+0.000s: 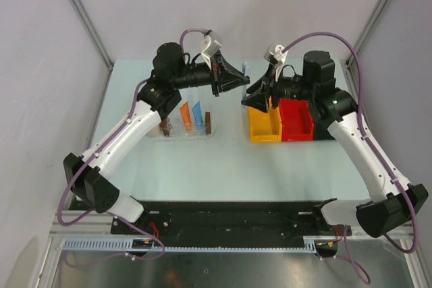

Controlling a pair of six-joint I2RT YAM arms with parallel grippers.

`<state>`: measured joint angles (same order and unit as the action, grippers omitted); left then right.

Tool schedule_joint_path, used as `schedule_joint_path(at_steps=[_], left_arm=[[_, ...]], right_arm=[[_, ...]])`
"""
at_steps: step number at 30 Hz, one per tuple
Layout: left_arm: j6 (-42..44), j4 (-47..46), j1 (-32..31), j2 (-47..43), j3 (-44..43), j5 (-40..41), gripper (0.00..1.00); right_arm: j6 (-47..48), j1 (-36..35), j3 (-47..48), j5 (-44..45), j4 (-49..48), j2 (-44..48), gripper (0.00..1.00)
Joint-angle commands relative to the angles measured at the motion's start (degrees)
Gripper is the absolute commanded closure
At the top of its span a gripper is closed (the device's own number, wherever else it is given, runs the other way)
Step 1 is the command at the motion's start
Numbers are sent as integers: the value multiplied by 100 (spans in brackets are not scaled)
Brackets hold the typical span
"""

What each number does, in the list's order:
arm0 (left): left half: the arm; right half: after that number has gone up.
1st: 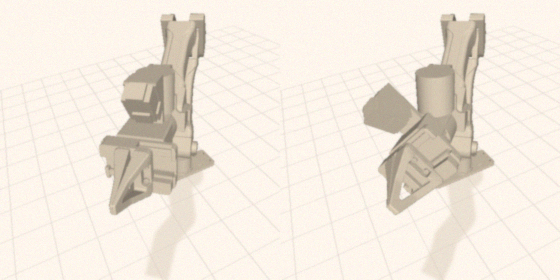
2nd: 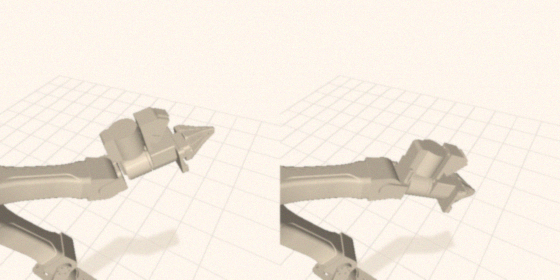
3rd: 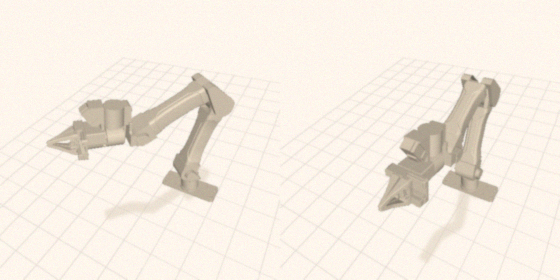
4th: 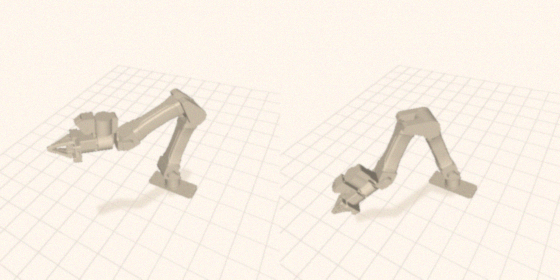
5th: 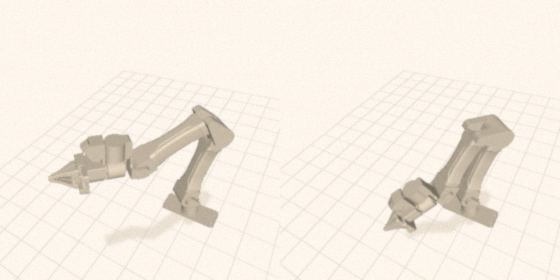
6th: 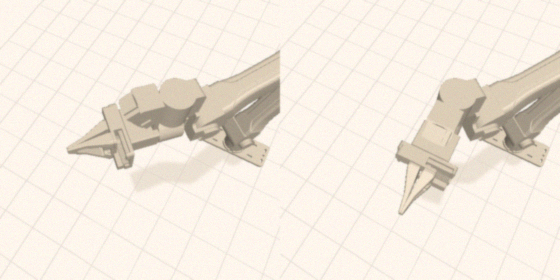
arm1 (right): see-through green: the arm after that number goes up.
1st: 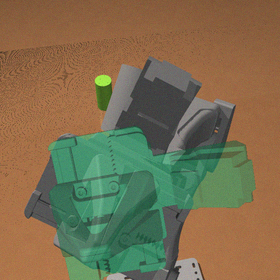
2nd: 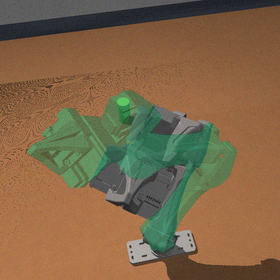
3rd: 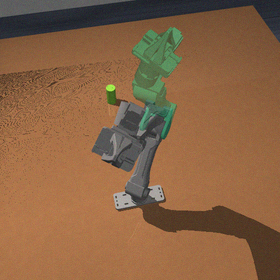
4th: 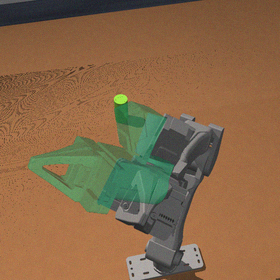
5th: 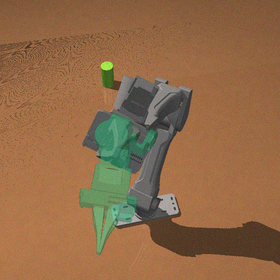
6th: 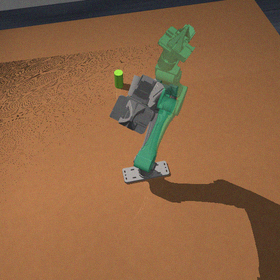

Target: Prepare toiletry sets of a toothbrush and toothpaste on the tray

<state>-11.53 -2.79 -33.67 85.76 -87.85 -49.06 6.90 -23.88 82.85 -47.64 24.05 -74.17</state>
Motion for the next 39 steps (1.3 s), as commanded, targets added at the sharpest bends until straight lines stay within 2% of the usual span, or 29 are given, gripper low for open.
schedule_joint_path(at_steps=[1,3,12,16,26,35,39], left_arm=[[221,-161,141,-314,128,168,100],[291,-161,237,-419,242,265,100],[1020,-266,694,-1297,1356,1310,100],[969,-521,932,-1885,1920,1950,100],[441,-925,2021,-2888,3045,2638,100],[660,-934,2689,-3302,3678,3165,100],[810,-1101,2778,-3364,3995,3359,100]], right_arm=[[136,-12,-6,167,29,245,41],[172,32,-14,228,64,272,36],[602,155,-32,562,354,324,33],[734,226,-120,606,372,281,34],[734,647,-787,615,-23,447,37],[690,920,-1235,764,-349,518,36],[743,1025,-1438,1063,-480,605,34]])
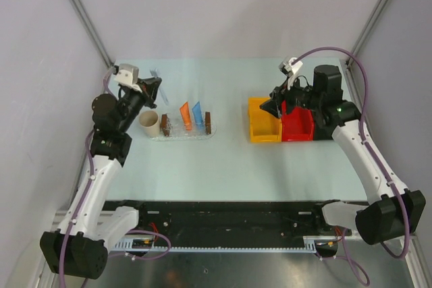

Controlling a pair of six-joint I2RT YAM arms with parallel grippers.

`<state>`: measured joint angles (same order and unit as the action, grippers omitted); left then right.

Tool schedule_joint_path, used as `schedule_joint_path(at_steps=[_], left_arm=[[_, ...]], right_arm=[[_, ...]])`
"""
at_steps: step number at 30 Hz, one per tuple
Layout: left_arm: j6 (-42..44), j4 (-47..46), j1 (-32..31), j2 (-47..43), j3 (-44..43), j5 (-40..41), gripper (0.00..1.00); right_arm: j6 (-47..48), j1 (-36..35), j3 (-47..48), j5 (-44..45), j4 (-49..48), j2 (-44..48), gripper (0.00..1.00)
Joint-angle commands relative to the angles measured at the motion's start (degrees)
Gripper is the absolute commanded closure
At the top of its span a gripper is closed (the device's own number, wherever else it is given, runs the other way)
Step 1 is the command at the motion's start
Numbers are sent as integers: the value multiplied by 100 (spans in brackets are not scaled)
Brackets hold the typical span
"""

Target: Prepare toiletry sets of a toothbrush and toothpaste on the tray

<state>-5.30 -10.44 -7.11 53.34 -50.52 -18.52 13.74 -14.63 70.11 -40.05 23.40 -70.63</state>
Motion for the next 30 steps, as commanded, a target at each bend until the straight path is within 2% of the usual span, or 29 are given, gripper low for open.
schedule_joint_path(at_steps=[1,8,20,30], left_arm=[[213,-441,131,-140,323,314,100],[161,-1443,193,-79,1166,200,100],[231,-2076,202,325,1659,296,100],[196,-2638,193,950,1695,262,100]], right_arm=[[68,127,-216,331,-511,269,34],[200,145,-673,402,-819,225,30],[138,426,-1104,86,-1109,260,29],[138,637,-1315,-46,-1189,375,29]])
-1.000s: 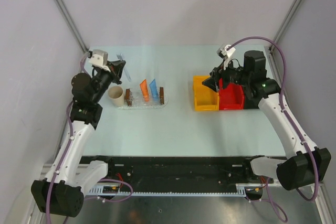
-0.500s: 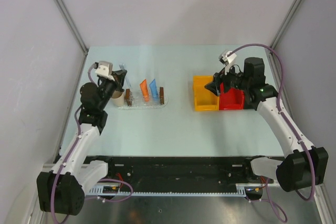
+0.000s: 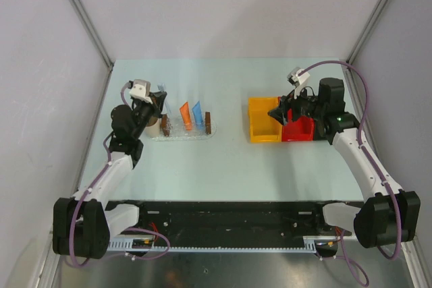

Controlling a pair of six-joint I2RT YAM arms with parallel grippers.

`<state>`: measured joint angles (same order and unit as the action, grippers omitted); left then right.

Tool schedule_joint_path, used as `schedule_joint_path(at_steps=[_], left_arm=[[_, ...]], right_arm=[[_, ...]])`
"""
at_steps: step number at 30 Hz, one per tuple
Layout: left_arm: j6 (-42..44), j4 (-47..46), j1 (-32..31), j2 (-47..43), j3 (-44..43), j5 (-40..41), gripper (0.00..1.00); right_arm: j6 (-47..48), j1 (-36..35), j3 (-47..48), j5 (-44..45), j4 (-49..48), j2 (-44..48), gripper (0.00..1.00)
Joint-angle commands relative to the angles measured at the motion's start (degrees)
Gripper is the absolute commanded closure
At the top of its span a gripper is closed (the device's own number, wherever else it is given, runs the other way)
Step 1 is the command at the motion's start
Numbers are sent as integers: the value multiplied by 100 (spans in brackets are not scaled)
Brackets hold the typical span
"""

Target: Prepare toiletry sets of a toothbrush and toothpaste on the tray

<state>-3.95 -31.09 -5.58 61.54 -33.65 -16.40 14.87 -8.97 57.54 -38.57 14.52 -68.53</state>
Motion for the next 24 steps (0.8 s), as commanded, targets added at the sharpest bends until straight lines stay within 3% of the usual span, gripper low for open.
schedule_joint_path(at_steps=[1,24], left_arm=[[52,-600,40,209,16,58,100],[25,-1637,40,877,535,-197,100]], right_arm=[[24,97,-67,-213,-310,173,28],[16,203,-120,-362,-319,68,28]])
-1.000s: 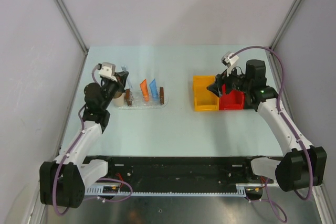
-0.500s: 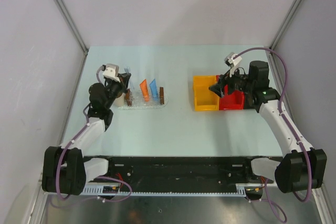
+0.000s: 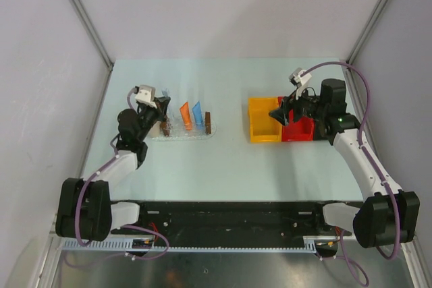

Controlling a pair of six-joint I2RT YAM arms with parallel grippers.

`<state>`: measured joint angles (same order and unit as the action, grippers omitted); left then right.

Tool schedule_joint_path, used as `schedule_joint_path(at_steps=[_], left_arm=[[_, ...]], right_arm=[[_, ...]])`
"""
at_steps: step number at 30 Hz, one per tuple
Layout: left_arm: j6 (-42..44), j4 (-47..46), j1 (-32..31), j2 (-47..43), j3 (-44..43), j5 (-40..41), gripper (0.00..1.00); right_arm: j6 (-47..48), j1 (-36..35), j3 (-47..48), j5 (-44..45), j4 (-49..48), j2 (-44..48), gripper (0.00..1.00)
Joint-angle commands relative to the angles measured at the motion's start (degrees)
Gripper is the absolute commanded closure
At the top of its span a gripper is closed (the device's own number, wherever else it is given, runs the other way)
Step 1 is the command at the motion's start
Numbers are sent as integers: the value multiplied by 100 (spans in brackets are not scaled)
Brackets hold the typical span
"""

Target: Prepare toiletry sets of a toothbrush and toothpaste on the tray

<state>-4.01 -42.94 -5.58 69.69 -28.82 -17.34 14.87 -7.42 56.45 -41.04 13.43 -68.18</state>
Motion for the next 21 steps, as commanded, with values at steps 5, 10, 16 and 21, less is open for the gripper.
schedule_joint_path(at_steps=[5,10,16,21], left_arm=[[67,-496,40,185,61,-103,100],[85,-523,40,317,87,-103,100],[32,-523,40,475,96,-120,100],[32,-523,40,528,104,-67,100]], right_arm=[[16,56,-11,-133,-201,16,29],[16,65,-2,-141,-209,24,28],[16,83,-20,-150,-201,24,28],[7,83,-19,-150,-209,-2,28]])
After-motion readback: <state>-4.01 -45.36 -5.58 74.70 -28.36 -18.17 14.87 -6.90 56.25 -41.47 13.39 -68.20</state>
